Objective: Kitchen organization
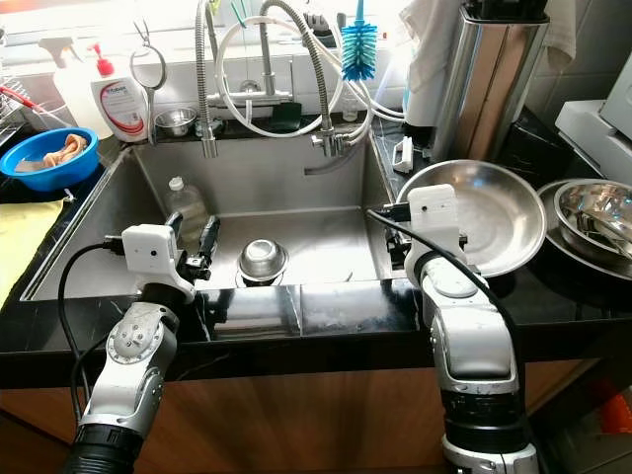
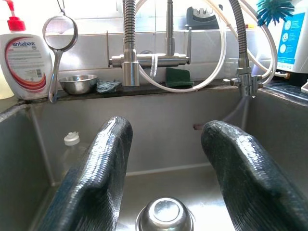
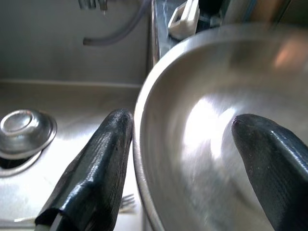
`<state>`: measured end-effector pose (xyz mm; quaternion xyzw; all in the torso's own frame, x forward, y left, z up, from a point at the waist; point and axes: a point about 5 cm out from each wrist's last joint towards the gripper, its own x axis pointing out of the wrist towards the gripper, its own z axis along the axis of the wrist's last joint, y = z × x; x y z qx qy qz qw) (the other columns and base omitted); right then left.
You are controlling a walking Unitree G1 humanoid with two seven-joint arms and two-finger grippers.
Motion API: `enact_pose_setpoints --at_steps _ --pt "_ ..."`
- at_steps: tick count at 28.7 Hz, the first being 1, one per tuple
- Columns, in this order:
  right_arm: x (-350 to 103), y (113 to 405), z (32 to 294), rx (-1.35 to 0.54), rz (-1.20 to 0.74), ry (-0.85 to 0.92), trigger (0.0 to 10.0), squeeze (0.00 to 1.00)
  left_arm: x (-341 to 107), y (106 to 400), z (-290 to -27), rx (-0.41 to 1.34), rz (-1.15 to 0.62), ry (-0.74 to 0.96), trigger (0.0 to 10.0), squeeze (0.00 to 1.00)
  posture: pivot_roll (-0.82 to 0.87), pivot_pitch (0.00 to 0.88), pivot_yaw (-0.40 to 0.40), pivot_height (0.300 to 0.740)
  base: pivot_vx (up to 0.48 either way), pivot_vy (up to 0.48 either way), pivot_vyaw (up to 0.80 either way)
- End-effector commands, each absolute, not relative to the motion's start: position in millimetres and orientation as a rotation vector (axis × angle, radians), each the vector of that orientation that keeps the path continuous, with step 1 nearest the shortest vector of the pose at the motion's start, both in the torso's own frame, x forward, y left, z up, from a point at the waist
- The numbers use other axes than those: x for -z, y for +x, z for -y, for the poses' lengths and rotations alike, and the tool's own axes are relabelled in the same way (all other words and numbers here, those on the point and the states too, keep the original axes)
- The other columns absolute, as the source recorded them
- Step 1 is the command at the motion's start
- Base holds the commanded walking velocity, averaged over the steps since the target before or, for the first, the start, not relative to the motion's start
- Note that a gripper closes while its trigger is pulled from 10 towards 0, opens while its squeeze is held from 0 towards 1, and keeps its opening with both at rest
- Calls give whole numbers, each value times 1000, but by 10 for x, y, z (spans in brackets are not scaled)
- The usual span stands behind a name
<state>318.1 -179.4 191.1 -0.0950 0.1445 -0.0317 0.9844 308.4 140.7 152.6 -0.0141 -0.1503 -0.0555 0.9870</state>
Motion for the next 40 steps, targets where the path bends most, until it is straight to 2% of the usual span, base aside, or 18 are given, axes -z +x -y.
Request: enact_pose_setpoints --at_steps 1,9,12,18,22,23,31,37,40 --pt "-1920 3213 1833 80 -294 -169 10000 0 -1555 3090 -1436 107 306 -18 10000 0 -167 0 50 740 0 0 0" --pt "-2145 3235 1799 103 -126 -118 10000 0 -1574 3105 -1456 101 313 -14 10000 0 -167 0 50 740 0 0 0" --pt "-2259 3146 1809 192 -16 -66 10000 0 -1566 3102 -1460 102 311 -12 10000 0 -169 0 52 740 0 0 0" --pt "-2275 2971 1903 304 68 -9 10000 0 -1557 3112 -1454 106 308 -10 10000 0 -183 0 59 740 0 0 0" --pt "-2301 2900 1852 216 211 -38 10000 0 -1577 3120 -1474 90 321 -14 10000 0 -186 0 64 740 0 0 0" --pt "-2268 2857 1804 181 252 -93 10000 0 -1581 3124 -1481 84 321 -16 10000 0 -187 0 64 740 0 0 0" --pt "-2131 2827 1670 36 373 -207 10000 0 -1610 3126 -1508 57 339 -16 10000 0 -192 0 82 740 0 0 0" --pt "-1937 2875 1732 -17 361 -261 10000 0 -1614 3135 -1500 49 343 -22 10000 0 -198 0 78 740 0 0 0" --pt "-1990 2935 1709 -13 375 -185 10000 0 -1617 3132 -1502 52 344 -30 10000 0 -186 0 74 740 0 0 0"
